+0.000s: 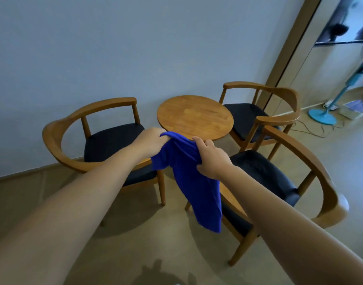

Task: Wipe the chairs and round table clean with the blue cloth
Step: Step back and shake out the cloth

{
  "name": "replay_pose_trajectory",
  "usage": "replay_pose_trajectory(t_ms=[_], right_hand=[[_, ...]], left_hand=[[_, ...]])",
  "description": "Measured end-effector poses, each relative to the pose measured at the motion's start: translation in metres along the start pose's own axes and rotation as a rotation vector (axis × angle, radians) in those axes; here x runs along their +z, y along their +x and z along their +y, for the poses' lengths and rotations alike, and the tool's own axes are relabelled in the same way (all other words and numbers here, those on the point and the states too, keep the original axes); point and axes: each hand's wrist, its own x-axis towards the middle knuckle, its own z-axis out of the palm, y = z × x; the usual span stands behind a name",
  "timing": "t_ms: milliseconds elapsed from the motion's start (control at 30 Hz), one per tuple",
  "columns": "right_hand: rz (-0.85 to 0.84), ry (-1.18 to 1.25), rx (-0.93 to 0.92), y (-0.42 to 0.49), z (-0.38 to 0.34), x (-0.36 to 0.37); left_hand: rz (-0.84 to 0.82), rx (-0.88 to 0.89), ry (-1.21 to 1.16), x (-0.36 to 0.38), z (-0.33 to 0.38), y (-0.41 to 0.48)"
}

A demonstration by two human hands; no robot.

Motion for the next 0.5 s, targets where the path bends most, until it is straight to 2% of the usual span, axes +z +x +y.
replay_pose_trajectory(t_ms=[133, 300, 500], right_hand=[[-0.091, 0.244, 0.018, 0.001, 0.001, -0.009], [-0.077, 0.532, 0.1, 0.002, -0.002, -0.028], [-0.093, 1.266, 0.264, 0.006, -0.016, -0.039]], left_hand=[[0.001, 0.015, 0.003, -0.012, 0.004, 0.005], [0.055, -0.015, 0.02, -0.015, 0.013, 0.016], [0.159, -0.092, -0.111, -0.016, 0.023, 0.023]])
